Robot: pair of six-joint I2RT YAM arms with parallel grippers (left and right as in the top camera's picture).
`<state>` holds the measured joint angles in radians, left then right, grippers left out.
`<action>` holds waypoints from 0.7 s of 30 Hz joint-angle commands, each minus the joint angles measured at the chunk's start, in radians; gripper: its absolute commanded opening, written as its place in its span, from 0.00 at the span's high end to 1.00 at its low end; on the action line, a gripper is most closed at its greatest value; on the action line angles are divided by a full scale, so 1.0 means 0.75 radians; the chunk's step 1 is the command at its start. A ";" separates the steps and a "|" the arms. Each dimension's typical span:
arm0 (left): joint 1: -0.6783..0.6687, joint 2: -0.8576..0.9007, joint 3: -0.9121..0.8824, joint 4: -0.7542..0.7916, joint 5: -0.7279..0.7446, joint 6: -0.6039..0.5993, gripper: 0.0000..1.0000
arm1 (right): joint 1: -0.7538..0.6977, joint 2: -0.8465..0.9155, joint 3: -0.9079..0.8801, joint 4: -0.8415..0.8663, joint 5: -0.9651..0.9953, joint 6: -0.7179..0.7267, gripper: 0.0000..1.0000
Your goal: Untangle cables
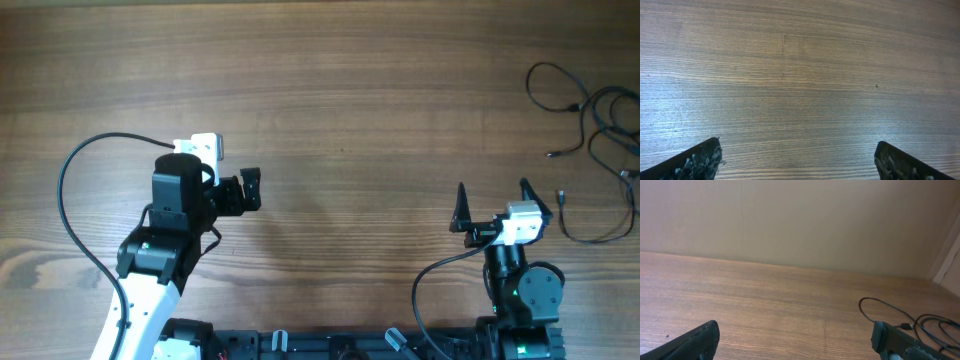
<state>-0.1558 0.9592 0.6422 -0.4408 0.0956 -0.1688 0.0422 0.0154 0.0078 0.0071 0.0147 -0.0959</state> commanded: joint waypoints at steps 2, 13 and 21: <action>0.008 -0.044 -0.012 -0.007 -0.061 0.047 0.00 | -0.006 -0.014 -0.004 -0.001 -0.023 -0.009 0.00; 0.016 -0.899 -0.624 0.095 -0.173 0.035 0.00 | -0.006 -0.014 -0.004 -0.001 -0.023 -0.010 0.00; 0.103 -1.197 -0.694 0.094 -0.172 0.035 0.00 | -0.006 -0.014 -0.004 -0.001 -0.023 -0.009 0.00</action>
<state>-0.1074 0.1246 0.1577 -0.3729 -0.0292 -0.1539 0.0422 0.0147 0.0074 0.0044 0.0147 -0.0963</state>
